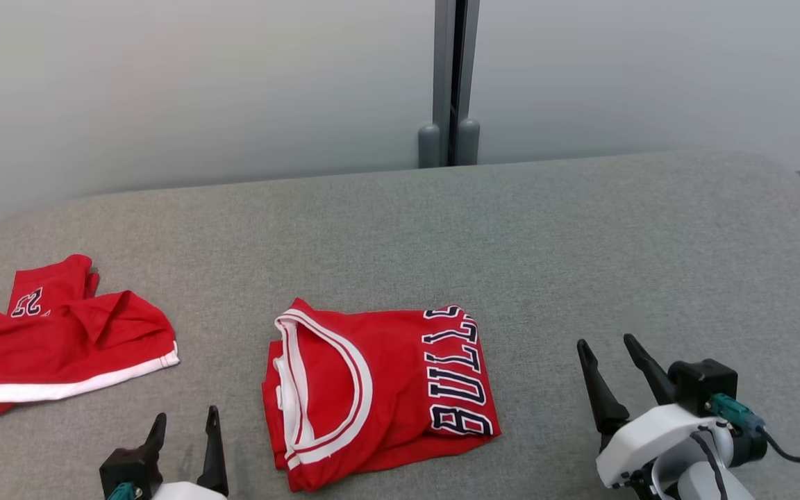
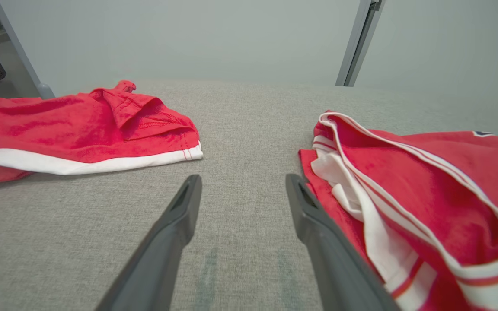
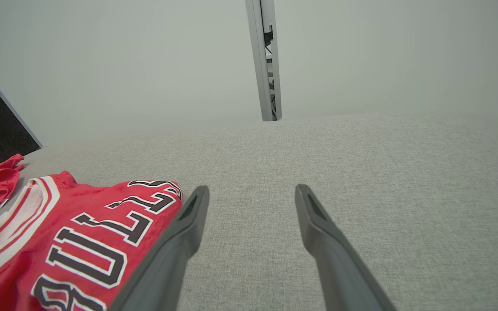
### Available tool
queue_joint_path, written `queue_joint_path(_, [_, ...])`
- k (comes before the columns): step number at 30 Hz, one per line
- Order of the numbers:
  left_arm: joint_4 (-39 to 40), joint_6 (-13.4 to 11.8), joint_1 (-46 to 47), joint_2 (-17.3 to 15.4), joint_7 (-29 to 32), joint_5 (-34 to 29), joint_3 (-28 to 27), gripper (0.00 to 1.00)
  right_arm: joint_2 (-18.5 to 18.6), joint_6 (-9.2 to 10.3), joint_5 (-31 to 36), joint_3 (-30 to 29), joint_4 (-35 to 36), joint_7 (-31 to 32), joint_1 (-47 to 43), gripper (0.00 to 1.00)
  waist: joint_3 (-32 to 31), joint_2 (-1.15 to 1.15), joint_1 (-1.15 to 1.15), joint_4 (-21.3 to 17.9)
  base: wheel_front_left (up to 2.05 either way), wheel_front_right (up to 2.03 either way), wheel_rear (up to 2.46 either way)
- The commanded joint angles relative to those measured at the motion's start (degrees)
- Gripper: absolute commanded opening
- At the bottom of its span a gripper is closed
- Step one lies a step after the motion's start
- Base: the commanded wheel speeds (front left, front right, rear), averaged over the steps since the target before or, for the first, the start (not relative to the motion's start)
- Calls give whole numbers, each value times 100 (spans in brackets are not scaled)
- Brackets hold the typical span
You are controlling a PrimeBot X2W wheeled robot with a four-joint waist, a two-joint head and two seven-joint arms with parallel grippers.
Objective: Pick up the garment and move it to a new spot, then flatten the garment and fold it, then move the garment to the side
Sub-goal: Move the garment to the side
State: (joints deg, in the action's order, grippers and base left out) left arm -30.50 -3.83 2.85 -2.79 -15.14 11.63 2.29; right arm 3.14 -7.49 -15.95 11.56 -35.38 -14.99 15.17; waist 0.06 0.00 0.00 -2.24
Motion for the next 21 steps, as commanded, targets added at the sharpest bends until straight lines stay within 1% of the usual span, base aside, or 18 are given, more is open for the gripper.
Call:
queue_joint_path(1, [53,23,-100,-24,1,-36,-77,100,2,0,30,-53,12,-26,-111,100,-85,0,0,-40,0,0,0])
queue_joint_path(7, [143,64,-230,-24,1,-40,-116,100,-9,0,45,-115,22,-26,-253,100,-126,0,0,-15,0,0,0])
queue_joint_path(11, [181,71,-168,-23,1,-10,-53,100,-14,0,-45,-36,6,-26,-259,100,-56,0,0,57,0,0,0])
queue_joint_path(15, [265,63,-84,-26,1,41,81,100,-9,0,-387,252,-41,-26,-107,100,113,0,0,213,0,0,0])
queue_joint_path(18, [345,54,46,-25,1,57,203,100,-11,0,-698,544,-164,-26,163,100,364,0,0,392,0,0,0])
queue_joint_path(19, [361,48,70,-23,1,59,242,100,-6,0,-767,664,-215,-26,265,100,437,0,0,456,0,0,0])
queue_joint_path(20, [341,52,142,-26,1,69,304,100,-4,0,-989,872,-398,-26,481,100,585,0,0,599,0,0,0])
queue_joint_path(21, [337,65,178,-27,1,69,331,100,-5,0,-1033,960,-500,-27,594,100,651,0,0,669,0,0,0])
